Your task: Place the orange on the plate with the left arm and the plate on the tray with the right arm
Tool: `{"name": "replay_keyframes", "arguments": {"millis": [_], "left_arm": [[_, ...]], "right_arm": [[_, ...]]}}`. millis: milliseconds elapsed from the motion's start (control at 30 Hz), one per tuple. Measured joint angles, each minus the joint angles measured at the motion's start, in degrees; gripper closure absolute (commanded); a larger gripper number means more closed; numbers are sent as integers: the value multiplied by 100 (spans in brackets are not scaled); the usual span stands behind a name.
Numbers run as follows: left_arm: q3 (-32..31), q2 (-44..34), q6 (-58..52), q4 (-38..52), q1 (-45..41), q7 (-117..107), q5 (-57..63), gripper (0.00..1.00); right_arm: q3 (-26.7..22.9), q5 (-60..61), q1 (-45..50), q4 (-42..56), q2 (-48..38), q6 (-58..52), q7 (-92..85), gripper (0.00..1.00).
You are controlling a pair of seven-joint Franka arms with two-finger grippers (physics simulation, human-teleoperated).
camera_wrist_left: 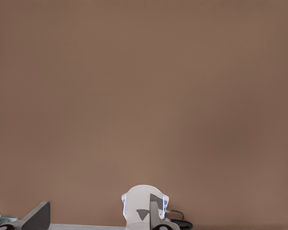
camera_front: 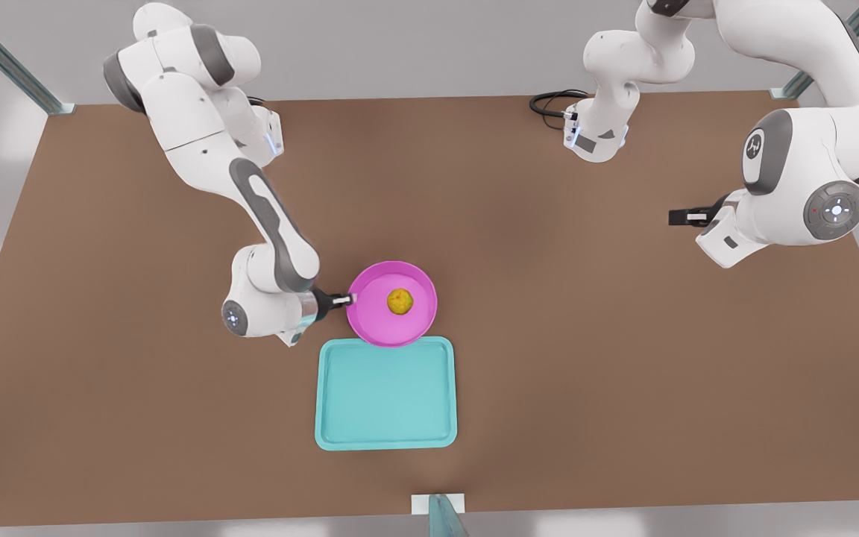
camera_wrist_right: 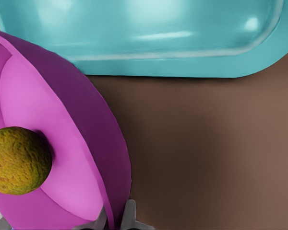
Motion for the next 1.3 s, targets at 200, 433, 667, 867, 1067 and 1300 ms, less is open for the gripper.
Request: {"name": "replay_keyframes", "arguments": {"millis": [200,433,667,867,1067,1300], "left_arm": [[0,-4,-7,0,4,17,0,0],[-9,-131,-132,64,-4,16,0,0],[-10,-136,-287,105,6,8,3,0],[-9,-110,-321,106,6,2,1,0],[-13,-102,-332,99,5,-3,1,0],[-17,-102,-331,97,2,-8,0,0]], "right_arm": [[-44,226,-224,1851,1116,-295,-20,79],[-174,142,-350,2794,1829,-403,-50,79],[-217,46,-355,3487,2406,-477,-116,19],[-216,2,-349,3471,2407,-475,-165,0],[-232,-1831,-1169,3491,370,-2075,-194,0],[-198,-4111,-1385,2345,-2619,-4019,-232,0]]}}
